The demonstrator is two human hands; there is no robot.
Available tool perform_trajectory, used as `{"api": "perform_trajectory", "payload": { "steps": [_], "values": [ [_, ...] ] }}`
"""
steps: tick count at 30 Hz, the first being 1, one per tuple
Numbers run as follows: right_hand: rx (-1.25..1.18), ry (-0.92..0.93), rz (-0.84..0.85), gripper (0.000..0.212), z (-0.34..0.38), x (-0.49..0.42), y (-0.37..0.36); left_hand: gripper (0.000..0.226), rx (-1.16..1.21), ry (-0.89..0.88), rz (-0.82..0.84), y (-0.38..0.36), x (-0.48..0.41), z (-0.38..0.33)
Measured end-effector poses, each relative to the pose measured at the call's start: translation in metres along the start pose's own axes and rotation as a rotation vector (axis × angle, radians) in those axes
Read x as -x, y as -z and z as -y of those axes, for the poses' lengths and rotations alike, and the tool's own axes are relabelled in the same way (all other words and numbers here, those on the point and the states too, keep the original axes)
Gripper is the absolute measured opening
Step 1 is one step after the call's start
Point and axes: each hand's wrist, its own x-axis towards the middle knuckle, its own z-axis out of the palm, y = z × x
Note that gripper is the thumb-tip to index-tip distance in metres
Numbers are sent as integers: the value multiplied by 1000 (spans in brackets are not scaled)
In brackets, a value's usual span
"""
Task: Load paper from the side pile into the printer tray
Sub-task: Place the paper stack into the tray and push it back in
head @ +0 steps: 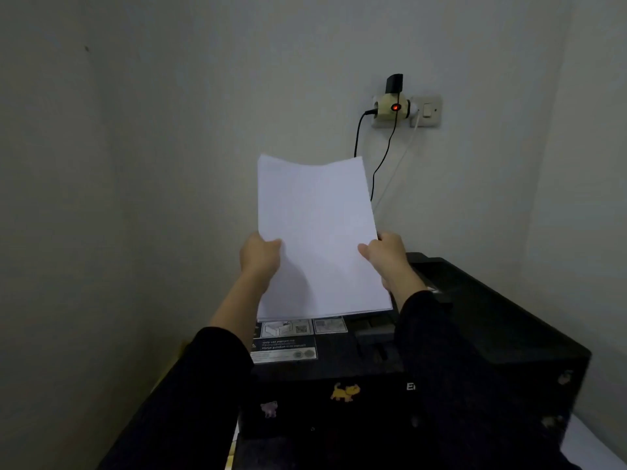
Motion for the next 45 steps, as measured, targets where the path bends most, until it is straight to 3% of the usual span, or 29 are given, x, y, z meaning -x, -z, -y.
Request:
{"api": "perform_trajectory", "payload": {
  "steps": [5,12,15,22,28,33,37,41,45],
  "values": [
    [-40,137,16,38,4,5,-9,26,-36,-249,-107,-1,12,1],
    [-38,167,58,40,-29,21,-18,23,35,-213,62,-5,27,48],
    [-59,164,31,46,-30,21,-20,12,34,-220,39,-5,27,50],
    [-56,154,-22,45,-34,19,-21,11,8,-267,-25,-11,29,53],
    [-30,197,-39,39,-31,19,-17,9,-30,-236,-59,-10,31,42],
    [-9,219,-131,22,-18,21,1,29,-49,-229,-134,-11,50,17],
    [64,205,-188,15,-5,23,28,25,-88,-166,-181,-14,68,-8],
    [133,133,-227,28,-4,34,60,27,-137,-81,-112,-22,91,-19],
    [153,28,-248,24,-22,60,94,27,-139,-29,-51,-32,130,-8]
  ]
}}
